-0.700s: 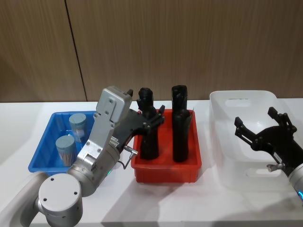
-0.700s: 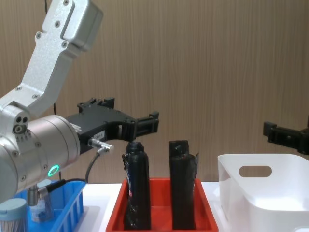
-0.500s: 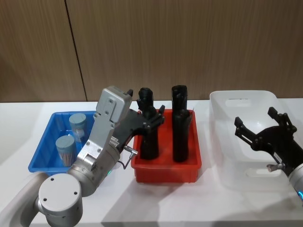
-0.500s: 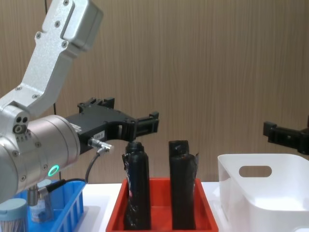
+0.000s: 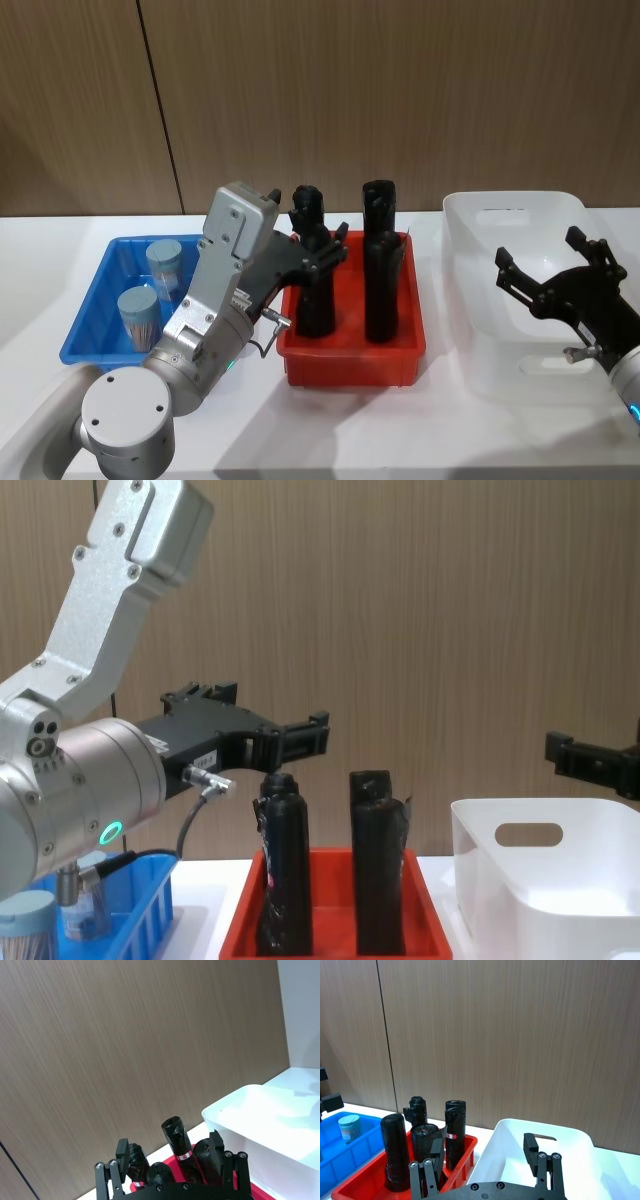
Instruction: Pick the cotton swabs from the blue box and place them into the white box.
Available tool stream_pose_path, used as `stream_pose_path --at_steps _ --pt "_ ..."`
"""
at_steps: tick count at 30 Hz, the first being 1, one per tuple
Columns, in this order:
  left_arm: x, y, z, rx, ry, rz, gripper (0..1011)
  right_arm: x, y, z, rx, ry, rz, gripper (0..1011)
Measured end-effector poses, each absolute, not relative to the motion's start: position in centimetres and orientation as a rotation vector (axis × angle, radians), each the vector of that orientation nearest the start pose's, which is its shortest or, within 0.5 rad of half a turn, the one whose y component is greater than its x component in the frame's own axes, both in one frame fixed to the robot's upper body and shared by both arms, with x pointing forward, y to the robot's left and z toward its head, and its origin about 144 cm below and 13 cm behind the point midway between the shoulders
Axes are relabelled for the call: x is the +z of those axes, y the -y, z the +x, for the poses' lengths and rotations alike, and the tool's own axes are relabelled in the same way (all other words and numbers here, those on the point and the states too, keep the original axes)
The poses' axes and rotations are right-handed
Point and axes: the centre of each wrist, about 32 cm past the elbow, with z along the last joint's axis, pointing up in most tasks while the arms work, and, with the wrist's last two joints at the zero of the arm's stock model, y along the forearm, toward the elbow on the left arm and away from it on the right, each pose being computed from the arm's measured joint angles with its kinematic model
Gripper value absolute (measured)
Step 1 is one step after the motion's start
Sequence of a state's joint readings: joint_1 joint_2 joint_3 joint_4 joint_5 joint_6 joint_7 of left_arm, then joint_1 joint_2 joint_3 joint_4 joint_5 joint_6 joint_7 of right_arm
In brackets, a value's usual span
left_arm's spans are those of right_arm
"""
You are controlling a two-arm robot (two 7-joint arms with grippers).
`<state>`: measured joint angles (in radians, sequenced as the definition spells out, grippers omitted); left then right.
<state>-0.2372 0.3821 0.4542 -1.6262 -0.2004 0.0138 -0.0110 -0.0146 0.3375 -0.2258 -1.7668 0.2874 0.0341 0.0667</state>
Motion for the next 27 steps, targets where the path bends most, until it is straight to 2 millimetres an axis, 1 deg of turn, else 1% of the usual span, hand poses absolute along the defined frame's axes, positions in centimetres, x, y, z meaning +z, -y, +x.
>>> stream_pose_path --at_steps 17,27 --pt "120.42 -19.9 49.22 1.124 0.267 0.063 1004 118.87 23.71 44.33 -1.229 0.075 0.026 1002" --pt "120.14 -20.61 49.12 1.129 0.247 0.075 1004 118.87 23.71 44.33 -1.229 0.075 0.026 1002"
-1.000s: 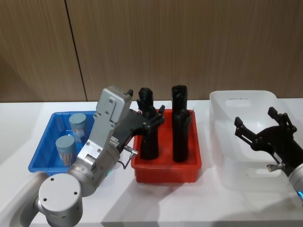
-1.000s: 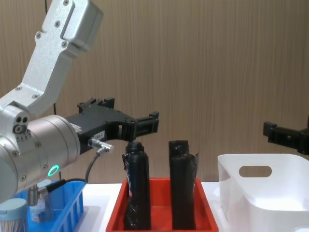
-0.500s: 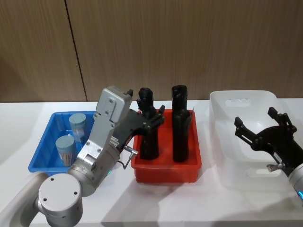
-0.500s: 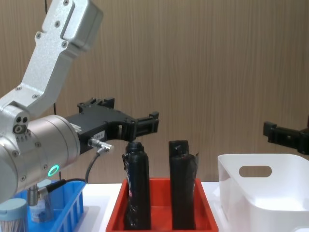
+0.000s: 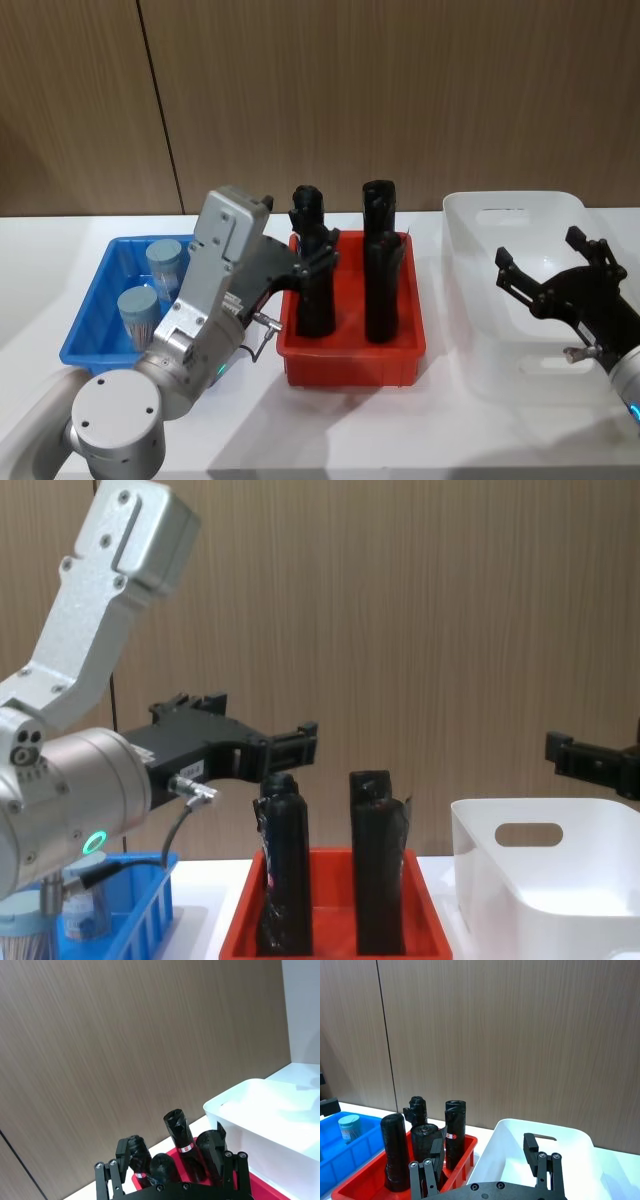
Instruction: Pick the cotton swabs from the blue box and place them into the white box.
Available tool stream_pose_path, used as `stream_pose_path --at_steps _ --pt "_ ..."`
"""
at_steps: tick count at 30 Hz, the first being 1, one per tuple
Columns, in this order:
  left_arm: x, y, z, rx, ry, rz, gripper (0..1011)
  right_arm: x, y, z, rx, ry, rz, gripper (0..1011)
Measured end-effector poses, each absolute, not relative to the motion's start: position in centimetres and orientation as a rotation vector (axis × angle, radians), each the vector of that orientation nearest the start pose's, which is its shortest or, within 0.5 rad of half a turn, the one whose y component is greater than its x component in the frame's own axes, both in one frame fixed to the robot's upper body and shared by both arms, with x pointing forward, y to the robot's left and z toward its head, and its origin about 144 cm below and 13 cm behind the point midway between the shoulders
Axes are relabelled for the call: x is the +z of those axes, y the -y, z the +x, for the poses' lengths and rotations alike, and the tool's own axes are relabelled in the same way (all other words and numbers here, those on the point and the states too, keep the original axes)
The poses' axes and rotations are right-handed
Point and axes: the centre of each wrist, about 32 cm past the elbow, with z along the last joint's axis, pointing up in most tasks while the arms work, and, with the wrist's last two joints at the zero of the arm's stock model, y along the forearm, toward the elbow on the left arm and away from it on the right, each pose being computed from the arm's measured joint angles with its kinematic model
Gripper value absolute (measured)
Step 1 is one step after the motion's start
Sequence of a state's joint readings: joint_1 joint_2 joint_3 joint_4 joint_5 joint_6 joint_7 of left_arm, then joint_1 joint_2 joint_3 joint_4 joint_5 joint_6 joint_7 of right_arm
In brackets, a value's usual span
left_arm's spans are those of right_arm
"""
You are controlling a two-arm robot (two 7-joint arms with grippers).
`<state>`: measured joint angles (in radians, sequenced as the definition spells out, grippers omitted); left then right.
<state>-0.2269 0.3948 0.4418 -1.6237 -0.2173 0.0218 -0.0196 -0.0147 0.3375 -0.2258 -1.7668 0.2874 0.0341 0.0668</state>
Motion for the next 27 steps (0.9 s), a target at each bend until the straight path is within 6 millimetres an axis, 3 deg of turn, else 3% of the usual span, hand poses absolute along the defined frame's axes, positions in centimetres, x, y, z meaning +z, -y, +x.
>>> stream_pose_path --at_steps 27 --pt "119.2 -24.2 47.7 1.305 0.073 0.085 1004 118.9 23.7 44.3 -1.229 0.075 0.026 1002"
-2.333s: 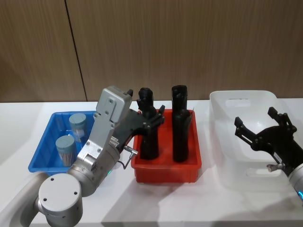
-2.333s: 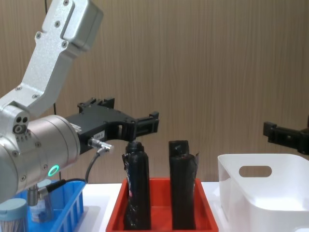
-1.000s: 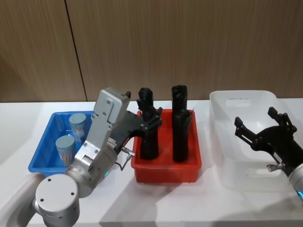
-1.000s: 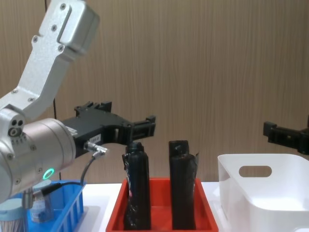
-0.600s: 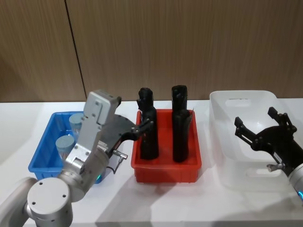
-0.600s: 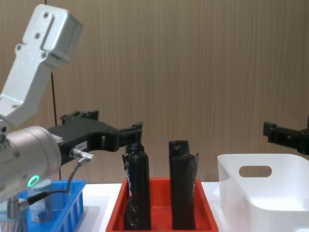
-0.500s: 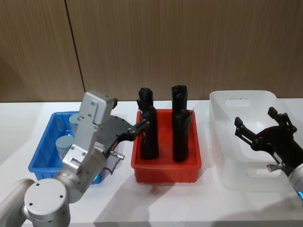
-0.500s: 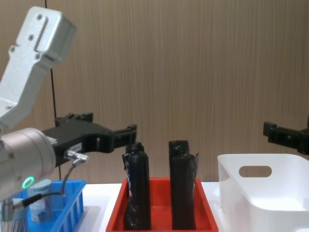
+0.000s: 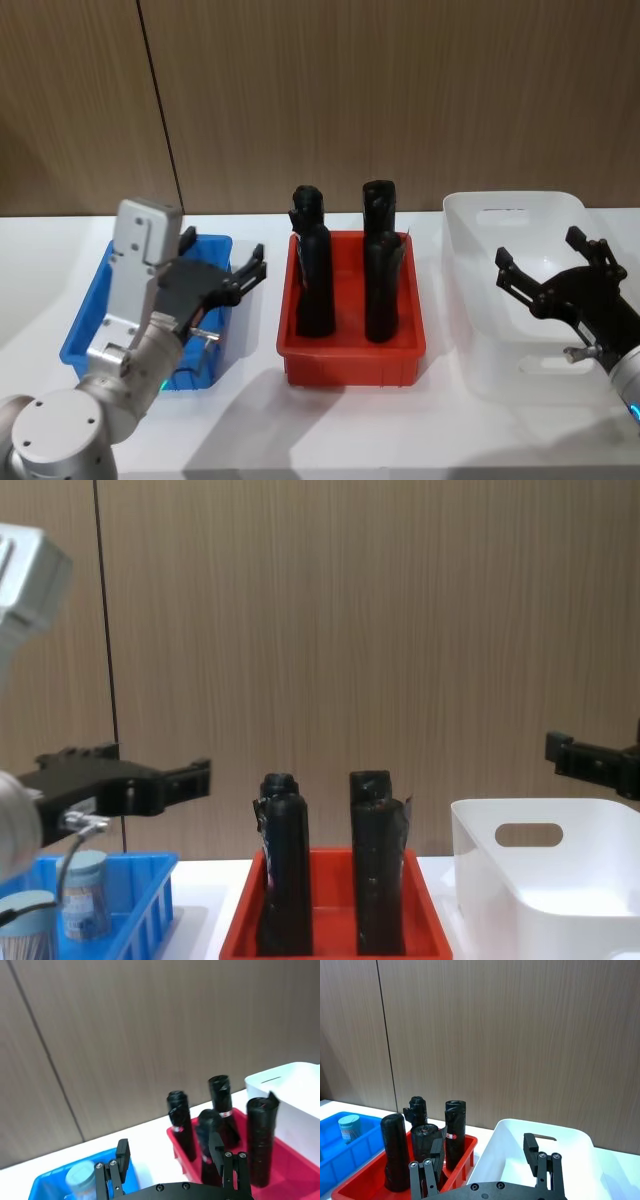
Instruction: Pick the cotton swabs from the blue box and place them into the white box.
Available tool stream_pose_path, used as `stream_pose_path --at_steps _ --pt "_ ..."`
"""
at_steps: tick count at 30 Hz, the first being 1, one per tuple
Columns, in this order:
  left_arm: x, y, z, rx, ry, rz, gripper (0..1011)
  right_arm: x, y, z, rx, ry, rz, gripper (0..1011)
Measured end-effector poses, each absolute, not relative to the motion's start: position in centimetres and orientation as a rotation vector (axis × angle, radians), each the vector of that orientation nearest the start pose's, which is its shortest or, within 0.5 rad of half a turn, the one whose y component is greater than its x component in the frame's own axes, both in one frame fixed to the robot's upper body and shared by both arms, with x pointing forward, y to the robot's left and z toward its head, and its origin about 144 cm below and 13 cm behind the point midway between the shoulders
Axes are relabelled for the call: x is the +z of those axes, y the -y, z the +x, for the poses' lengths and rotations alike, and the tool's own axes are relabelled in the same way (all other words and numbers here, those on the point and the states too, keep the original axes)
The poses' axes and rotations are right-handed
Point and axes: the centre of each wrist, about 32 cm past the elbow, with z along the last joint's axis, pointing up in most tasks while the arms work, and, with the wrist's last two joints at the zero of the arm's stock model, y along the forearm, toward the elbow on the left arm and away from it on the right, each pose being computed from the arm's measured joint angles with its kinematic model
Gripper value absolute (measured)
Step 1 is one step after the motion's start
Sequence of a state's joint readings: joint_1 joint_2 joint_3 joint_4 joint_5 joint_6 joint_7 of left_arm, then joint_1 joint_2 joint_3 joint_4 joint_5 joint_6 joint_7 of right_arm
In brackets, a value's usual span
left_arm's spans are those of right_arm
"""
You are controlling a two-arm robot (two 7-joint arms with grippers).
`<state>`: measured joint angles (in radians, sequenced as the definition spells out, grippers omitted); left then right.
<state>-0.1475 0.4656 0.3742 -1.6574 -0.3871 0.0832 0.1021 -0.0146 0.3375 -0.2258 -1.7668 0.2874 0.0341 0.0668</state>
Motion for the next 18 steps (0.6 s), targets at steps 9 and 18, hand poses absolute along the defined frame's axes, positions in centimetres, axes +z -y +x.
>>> stream_pose_path --at_steps 9,18 --pt "118.7 -25.8 47.2 1.38 -0.008 0.079 1004 118.9 23.7 44.3 -1.23 0.075 0.026 1002" --pt "118.3 -27.4 47.2 1.466 -0.098 0.091 1004 118.9 23.7 44.3 -1.229 0.075 0.026 1002"
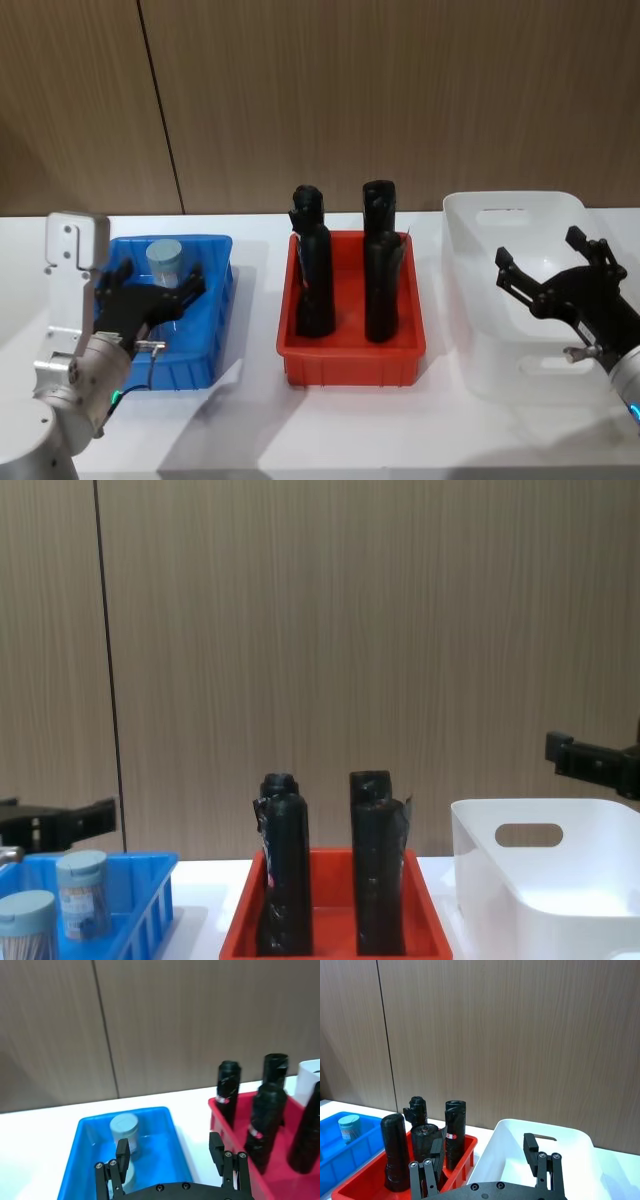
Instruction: Pick the cotton swabs from the blue box and place them into the white box.
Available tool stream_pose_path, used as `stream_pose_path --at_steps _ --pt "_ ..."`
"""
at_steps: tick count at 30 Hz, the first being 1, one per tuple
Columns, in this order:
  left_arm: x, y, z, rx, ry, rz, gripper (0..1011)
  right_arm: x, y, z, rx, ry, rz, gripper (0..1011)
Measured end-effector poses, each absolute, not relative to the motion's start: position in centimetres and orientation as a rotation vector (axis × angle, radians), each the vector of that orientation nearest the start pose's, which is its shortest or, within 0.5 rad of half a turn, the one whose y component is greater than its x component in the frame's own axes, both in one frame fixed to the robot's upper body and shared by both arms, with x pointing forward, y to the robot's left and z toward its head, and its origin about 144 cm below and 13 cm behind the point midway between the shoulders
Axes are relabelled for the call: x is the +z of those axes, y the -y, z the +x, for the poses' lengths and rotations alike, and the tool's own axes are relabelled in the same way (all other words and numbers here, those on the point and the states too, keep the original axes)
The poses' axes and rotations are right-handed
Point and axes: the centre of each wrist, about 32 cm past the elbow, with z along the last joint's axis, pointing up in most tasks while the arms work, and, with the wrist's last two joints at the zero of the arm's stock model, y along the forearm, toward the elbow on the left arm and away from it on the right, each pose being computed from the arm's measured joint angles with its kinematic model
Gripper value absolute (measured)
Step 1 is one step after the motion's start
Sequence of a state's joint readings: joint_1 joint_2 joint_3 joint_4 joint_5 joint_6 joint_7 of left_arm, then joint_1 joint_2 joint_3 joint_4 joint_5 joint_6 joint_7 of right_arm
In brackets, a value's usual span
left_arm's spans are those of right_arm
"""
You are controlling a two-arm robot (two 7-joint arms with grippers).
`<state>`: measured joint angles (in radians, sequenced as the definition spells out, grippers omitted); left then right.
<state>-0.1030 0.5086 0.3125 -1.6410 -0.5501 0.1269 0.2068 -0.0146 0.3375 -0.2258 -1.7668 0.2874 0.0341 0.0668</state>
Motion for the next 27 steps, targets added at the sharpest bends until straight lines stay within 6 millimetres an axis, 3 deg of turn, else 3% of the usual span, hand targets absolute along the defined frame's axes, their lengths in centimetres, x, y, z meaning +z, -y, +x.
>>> stream_pose_path --at_steps 11,27 --pt "118.6 -28.8 48.4 1.517 -0.179 0.148 1004 118.9 23.7 44.3 -1.229 0.075 0.026 1002" --pt "119.3 -29.7 51.8 1.529 -0.277 0.234 1004 118.9 23.7 44.3 -1.229 0.075 0.026 1002"
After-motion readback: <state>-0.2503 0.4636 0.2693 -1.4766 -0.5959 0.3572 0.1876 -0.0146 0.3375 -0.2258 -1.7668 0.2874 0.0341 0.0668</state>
